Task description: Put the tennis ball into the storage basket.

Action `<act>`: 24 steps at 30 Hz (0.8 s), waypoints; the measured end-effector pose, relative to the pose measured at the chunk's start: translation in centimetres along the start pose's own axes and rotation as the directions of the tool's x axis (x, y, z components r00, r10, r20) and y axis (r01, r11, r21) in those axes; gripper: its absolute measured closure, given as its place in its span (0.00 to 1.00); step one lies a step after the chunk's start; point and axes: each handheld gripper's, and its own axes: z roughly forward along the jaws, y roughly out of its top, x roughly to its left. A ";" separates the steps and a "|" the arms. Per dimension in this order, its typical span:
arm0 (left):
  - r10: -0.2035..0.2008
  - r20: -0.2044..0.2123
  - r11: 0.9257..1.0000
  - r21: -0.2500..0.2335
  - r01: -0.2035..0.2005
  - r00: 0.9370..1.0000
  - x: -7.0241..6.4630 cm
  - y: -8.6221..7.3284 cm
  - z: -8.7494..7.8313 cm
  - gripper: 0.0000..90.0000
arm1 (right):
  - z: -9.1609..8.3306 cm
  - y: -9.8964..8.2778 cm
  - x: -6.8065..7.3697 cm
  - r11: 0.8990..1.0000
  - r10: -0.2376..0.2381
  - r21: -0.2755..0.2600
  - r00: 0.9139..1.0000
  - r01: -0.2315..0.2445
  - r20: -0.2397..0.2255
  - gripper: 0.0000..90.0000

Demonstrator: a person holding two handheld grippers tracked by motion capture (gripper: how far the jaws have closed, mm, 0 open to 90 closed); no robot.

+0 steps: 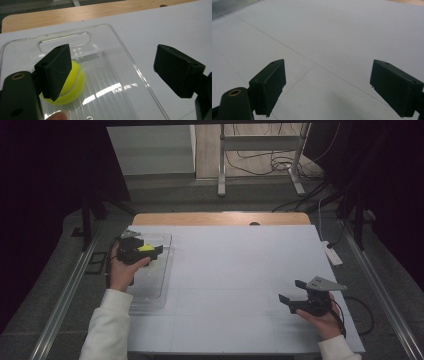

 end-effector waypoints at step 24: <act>0.038 0.096 0.999 -0.034 -0.035 0.995 -1.9 -3.2 -3.5 0.17 | 0.1 0.1 0.3 1.000 -0.014 0.010 1.000 0.014 0.015 0.16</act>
